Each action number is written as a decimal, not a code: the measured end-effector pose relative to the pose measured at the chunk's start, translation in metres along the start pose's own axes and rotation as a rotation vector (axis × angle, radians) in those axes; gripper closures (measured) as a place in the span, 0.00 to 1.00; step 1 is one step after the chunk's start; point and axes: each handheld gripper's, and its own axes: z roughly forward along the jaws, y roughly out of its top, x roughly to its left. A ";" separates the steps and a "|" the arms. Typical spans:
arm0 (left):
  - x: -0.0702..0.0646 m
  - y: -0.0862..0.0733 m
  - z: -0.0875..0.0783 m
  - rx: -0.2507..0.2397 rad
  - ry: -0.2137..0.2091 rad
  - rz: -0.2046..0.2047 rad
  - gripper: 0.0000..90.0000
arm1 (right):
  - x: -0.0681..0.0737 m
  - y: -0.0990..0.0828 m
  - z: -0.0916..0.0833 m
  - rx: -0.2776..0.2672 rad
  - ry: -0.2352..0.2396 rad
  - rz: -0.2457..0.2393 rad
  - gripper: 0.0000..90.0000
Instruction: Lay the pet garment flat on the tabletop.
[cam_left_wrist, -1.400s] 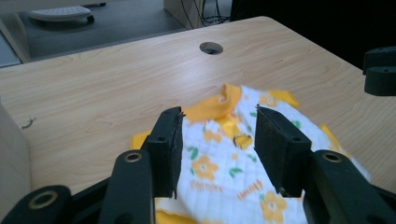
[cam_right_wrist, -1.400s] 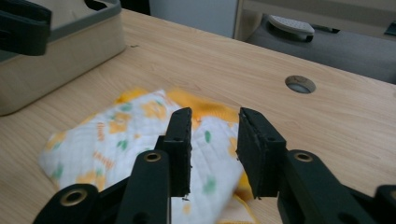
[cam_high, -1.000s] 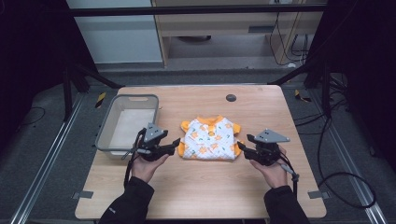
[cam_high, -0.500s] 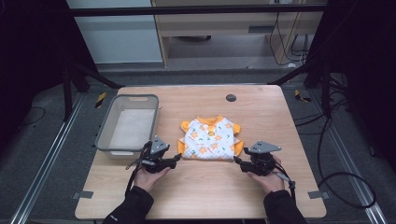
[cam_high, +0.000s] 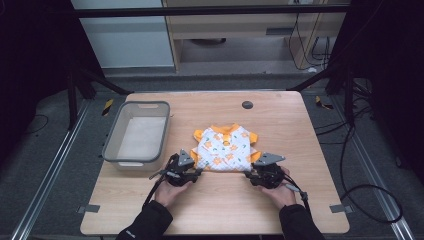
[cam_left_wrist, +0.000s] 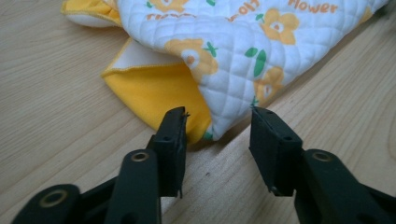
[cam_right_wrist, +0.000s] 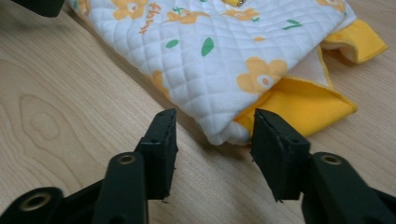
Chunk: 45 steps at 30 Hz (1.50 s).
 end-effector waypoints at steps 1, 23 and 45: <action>0.000 0.000 0.000 0.004 0.005 -0.001 0.67 | 0.000 0.000 0.000 0.000 0.000 0.000 0.67; -0.001 0.005 -0.012 -0.020 -0.040 -0.012 0.95 | -0.001 0.006 -0.015 -0.026 0.041 0.014 1.00; 0.020 0.037 -0.018 -0.075 -0.047 -0.161 0.94 | -0.026 0.038 -0.011 -0.041 0.031 0.228 0.99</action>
